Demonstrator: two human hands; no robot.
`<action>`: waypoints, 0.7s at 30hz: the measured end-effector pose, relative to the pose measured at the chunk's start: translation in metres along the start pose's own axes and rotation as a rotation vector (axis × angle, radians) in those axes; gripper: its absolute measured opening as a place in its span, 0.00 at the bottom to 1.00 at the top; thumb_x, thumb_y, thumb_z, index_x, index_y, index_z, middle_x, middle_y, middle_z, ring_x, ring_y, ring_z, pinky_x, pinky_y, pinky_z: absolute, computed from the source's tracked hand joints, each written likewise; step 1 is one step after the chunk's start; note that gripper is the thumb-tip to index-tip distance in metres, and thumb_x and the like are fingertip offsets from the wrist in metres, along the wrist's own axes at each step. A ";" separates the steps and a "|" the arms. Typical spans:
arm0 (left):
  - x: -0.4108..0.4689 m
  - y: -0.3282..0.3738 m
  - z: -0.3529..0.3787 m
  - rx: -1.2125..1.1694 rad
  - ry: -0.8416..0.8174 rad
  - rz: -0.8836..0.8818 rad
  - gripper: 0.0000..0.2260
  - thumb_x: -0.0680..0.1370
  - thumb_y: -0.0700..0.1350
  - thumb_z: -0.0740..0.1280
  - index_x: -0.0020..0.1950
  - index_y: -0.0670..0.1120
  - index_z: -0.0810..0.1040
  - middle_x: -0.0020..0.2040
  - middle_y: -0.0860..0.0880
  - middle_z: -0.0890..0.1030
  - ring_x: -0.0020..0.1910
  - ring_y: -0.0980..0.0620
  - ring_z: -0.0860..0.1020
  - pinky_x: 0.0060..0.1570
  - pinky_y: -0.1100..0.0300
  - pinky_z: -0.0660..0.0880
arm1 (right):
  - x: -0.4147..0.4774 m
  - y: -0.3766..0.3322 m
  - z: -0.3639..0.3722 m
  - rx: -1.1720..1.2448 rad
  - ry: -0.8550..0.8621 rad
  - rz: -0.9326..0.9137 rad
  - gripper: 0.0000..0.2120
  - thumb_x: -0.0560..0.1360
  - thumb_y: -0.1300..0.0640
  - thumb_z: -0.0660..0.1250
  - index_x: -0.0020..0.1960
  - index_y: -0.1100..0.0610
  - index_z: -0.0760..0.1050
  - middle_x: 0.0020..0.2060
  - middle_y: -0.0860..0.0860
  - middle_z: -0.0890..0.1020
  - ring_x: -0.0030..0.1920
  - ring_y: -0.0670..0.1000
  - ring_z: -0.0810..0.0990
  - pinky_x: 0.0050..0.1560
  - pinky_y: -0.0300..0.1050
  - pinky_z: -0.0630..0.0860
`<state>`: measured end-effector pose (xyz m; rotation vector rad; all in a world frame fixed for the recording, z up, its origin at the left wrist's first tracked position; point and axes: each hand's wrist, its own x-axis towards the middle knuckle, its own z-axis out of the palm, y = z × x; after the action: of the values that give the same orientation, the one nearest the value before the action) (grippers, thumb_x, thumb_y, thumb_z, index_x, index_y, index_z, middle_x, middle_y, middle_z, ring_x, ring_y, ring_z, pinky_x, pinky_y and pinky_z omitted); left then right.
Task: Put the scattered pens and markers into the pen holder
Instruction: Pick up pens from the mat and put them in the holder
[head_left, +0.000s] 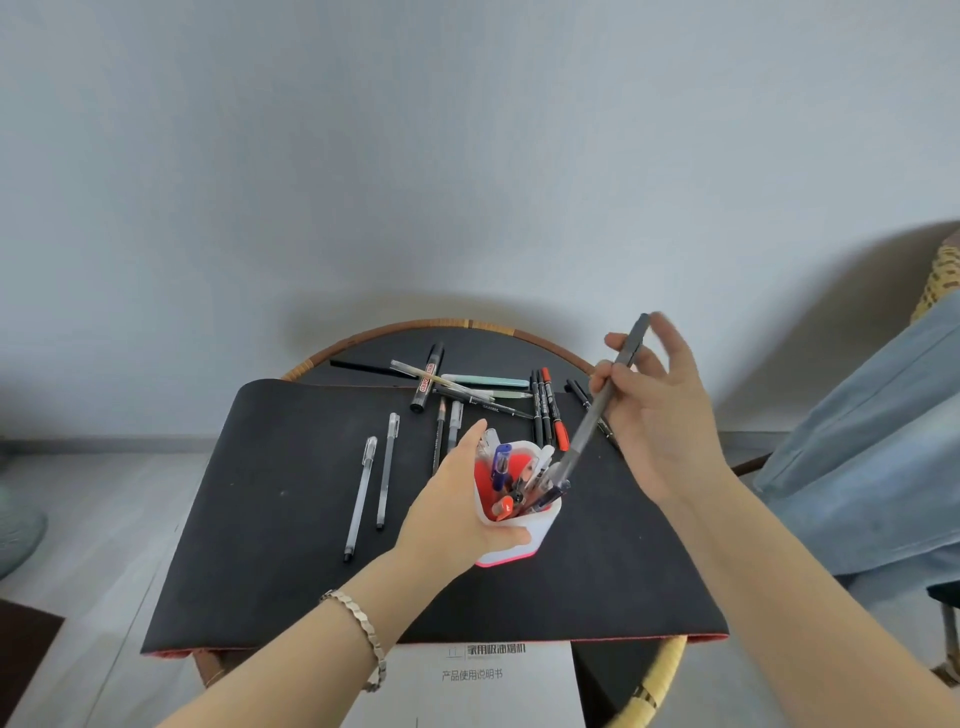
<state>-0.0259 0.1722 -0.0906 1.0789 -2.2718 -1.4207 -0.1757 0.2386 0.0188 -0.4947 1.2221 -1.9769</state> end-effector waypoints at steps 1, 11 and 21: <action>0.001 0.001 0.000 0.007 0.035 -0.005 0.42 0.66 0.47 0.76 0.72 0.53 0.54 0.72 0.53 0.63 0.69 0.53 0.66 0.64 0.65 0.66 | -0.001 0.002 0.000 -0.067 -0.002 -0.065 0.27 0.76 0.75 0.54 0.63 0.46 0.63 0.44 0.52 0.75 0.35 0.49 0.78 0.49 0.42 0.80; 0.001 0.006 0.000 0.069 0.029 0.006 0.47 0.65 0.49 0.77 0.74 0.53 0.49 0.73 0.52 0.62 0.71 0.52 0.64 0.67 0.59 0.64 | -0.010 0.059 -0.019 -0.986 -0.163 -0.279 0.25 0.74 0.65 0.65 0.59 0.37 0.67 0.50 0.40 0.77 0.45 0.28 0.76 0.49 0.18 0.67; 0.006 0.001 0.000 0.125 -0.025 -0.001 0.48 0.63 0.51 0.77 0.74 0.53 0.49 0.71 0.53 0.65 0.70 0.52 0.66 0.69 0.55 0.64 | -0.022 0.072 -0.046 -1.451 -0.395 -0.598 0.23 0.78 0.45 0.49 0.57 0.53 0.79 0.63 0.46 0.75 0.67 0.46 0.66 0.68 0.41 0.59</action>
<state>-0.0305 0.1685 -0.0905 1.1042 -2.4061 -1.3143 -0.1632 0.2628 -0.0650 -1.9961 2.2239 -0.9020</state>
